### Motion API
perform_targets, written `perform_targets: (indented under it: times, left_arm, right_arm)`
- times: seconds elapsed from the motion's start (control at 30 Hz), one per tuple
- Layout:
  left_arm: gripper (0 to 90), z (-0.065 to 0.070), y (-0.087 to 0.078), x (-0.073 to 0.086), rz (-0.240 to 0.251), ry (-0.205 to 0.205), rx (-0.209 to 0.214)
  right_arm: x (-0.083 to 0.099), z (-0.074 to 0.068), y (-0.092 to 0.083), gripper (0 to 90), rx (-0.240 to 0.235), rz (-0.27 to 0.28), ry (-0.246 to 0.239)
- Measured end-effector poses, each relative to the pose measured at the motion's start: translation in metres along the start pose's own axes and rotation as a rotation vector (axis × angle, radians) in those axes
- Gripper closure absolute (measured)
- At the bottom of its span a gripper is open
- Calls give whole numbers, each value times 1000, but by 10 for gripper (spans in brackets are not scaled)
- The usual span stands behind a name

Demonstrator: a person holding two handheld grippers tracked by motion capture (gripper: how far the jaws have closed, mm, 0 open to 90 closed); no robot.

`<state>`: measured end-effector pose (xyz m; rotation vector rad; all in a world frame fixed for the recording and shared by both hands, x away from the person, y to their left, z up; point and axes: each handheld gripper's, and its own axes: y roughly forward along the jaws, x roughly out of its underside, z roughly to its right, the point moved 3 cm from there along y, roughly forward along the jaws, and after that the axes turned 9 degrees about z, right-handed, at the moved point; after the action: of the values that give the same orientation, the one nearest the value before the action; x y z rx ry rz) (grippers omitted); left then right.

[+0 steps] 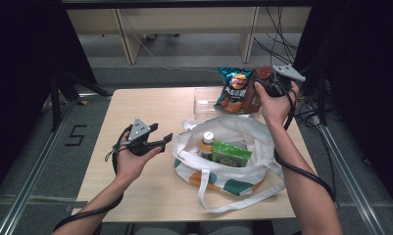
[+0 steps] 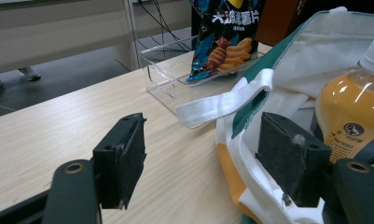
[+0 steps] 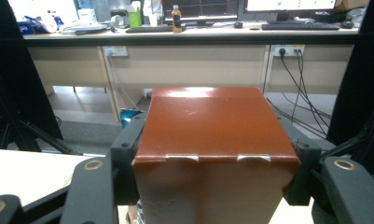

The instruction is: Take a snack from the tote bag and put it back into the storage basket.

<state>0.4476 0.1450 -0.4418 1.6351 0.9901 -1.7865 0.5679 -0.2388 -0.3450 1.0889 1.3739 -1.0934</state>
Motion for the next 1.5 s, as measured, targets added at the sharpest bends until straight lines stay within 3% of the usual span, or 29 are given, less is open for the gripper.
perform_targets:
  times: [0.47, 0.5, 0.7, 0.97, 1.1, 1.17, 1.2, 1.47, 1.5]
  left_arm:
    - [313, -1, 0, -1, 6, -4, -5]
    - [313, -1, -1, -1, 4, -3, -5]
    - [313, -1, -1, -1, 4, 0, -6]
    - [313, 0, 1, 0, -2, 1, 0]
    - [312, 0, 1, 0, -1, 2, -1]
    - [312, 0, 1, 1, -3, -1, -1]
    - [312, 0, 1, 1, -3, 2, 0]
    - [311, 0, 1, 0, 1, 2, -2]
    - [311, -1, 0, 0, 4, -1, -1]
  right_arm:
    - [7, 2, 7, 395, 22, -16, -4]
    - [9, 2, 8, 395, 18, -19, -22]
    - [12, 1, 11, 394, 26, -30, -3]
    - [18, 2, 15, 391, 24, -37, -35]
    - [21, 1, 17, 390, 26, -58, -16]
    - [22, 3, 18, 390, 23, -61, -33]
    - [23, 2, 18, 390, 29, -74, -15]
    - [33, 2, 23, 389, 20, -86, -53]
    - [34, 1, 23, 388, 23, -95, -36]
